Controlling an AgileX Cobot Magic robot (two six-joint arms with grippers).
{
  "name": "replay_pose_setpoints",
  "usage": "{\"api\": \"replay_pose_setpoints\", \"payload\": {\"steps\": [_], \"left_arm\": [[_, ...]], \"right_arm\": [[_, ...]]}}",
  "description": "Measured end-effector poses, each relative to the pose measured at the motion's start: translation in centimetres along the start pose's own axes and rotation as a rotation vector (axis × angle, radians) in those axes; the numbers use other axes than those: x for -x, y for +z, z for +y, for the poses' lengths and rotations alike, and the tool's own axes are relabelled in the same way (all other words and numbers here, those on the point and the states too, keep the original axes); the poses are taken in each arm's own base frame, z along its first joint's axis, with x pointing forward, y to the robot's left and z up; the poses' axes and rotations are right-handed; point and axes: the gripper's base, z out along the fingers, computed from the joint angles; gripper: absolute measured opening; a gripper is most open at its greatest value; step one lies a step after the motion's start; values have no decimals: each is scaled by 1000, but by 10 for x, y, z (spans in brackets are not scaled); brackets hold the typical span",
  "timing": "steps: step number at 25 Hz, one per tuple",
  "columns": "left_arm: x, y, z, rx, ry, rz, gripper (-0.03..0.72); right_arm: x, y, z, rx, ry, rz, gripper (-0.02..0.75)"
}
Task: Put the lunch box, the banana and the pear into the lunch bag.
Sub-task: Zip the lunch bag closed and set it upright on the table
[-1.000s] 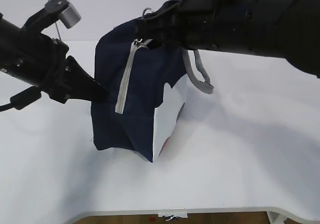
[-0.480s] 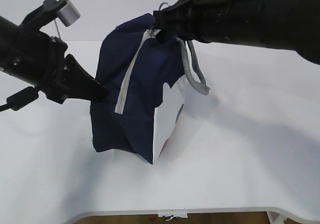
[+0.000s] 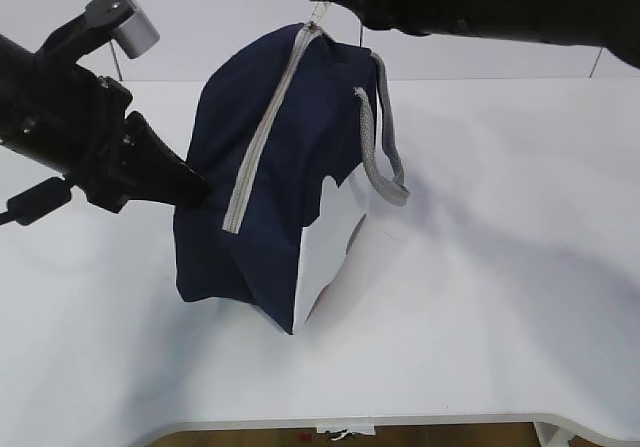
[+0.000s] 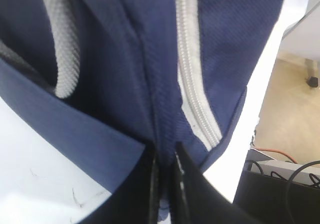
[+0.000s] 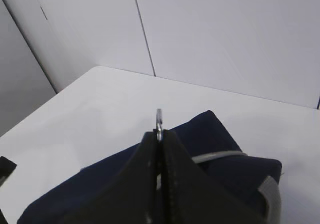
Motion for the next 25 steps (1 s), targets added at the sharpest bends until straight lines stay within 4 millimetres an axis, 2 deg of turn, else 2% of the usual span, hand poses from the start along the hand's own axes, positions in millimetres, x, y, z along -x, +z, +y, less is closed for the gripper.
{"api": "replay_pose_setpoints", "payload": {"steps": [5,15,21,25], "left_arm": [[0,0,-1,-10,-1,3,0],[-1,0,-3,-28,1,15,-1],[-1,0,-3,-30,1,15,-1],[-1,0,-4,-37,-1,15,-1]], "right_arm": [[-1,4,-4,-13,-46,20,-10],[-1,11,-44,-118,-16,27,-10],[1,24,-50,-132,-14,28,-10],[1,26,-51,-136,17,64,-10]]}}
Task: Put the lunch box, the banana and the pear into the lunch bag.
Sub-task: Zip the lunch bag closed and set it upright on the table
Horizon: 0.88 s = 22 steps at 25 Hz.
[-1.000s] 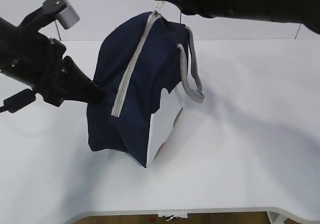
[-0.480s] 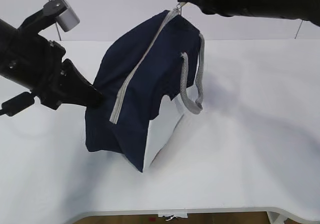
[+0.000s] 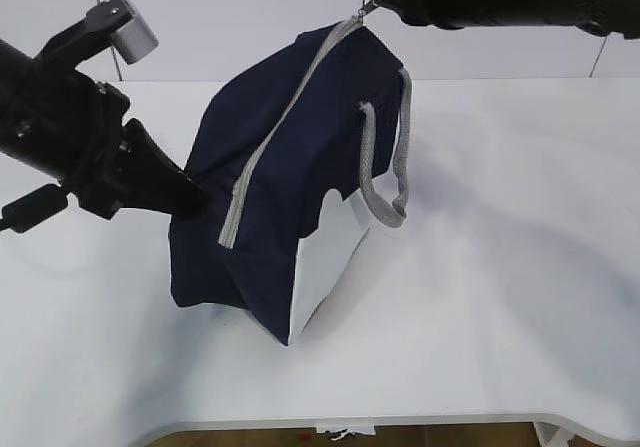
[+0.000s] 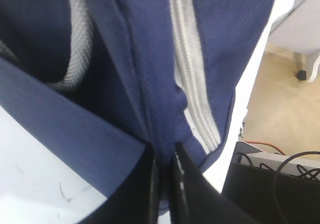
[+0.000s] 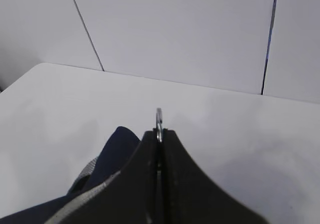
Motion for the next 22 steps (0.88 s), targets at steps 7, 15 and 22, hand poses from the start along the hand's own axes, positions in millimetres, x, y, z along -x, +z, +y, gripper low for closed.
{"api": "replay_pose_setpoints", "payload": {"steps": [7,15,22], "left_arm": [[2,0,-1,-13,-18,-19,-1],[1,0,-3,-34,-17,-12,-1],[2,-14,-11,-6,50,9,-1]], "right_arm": [[-14,-1,10,17,29,154,-10],[-14,-1,14,26,28,151,-10],[-8,5,12,25,23,101,-10]]}}
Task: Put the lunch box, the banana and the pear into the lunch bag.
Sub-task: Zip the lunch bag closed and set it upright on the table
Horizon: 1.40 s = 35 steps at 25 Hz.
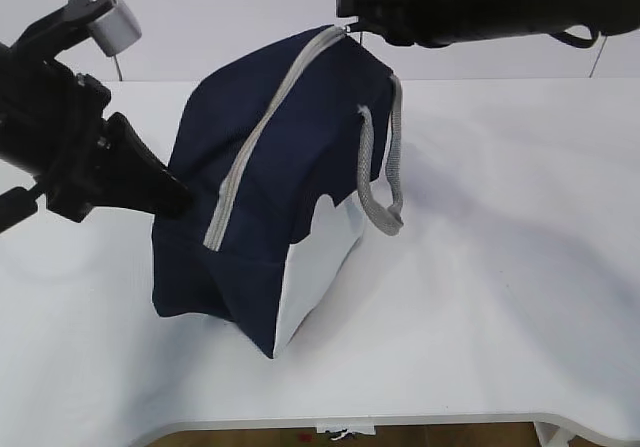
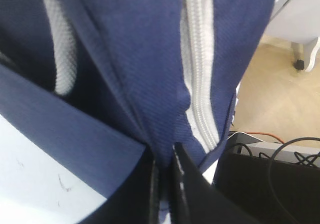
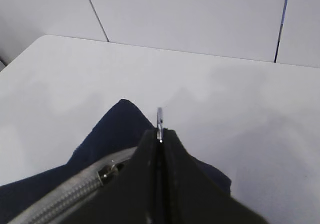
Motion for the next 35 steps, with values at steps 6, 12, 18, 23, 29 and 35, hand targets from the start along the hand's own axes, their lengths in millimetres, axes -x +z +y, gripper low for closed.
{"api": "replay_pose_setpoints", "payload": {"steps": [6,12,18,23,29,35], "left_arm": [[1,-6,-4,9,25,4,-1],[-3,-5,-4,13,19,20,-1],[-2,-5,-3,31,15,9,-1],[-2,-5,-3,30,-17,7,-1],[0,-5,-4,14,-134,-8,98],[19,-19,-6,0,-181,-42,351]], "right_arm": [[8,16,-3,-8,2,-13,-10],[8,27,-25,-58,24,6,-10],[8,25,-36,-83,51,44,-10],[7,24,-35,-76,93,103,-10],[3,22,-33,-58,174,176,-10],[4,21,-28,-28,209,192,-10]]}}
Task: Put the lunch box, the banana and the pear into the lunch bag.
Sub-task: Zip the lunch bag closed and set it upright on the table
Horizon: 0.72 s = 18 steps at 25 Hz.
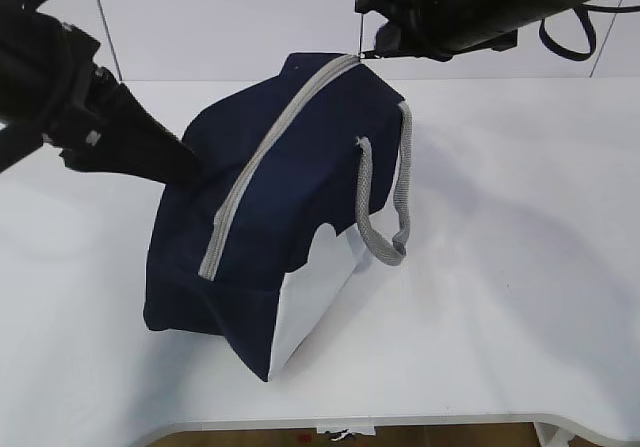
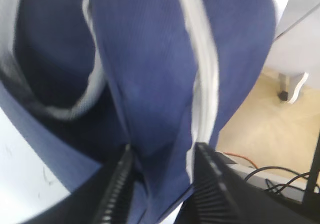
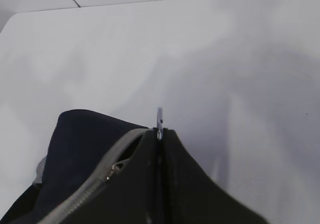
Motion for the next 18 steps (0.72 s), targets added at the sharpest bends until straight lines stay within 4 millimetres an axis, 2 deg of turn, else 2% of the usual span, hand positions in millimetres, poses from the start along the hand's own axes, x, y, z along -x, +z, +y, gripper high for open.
{"api": "replay_pose_setpoints", "payload": {"steps": [3,10,12,18], "left_arm": [[12,-9,-2,15,4,-35,379],[49,-28,6,139,-6,-207,386],[58,-27,13,153,-24,-239,387],[74,2,40,103,-122,-267,390]], "right_arm": [[-1,0,3,20,4,8,-10],[-1,0,9,90,14,10,-10],[-1,-1,12,120,16,6,-10],[-2,-1,17,171,9,20,-10]]}}
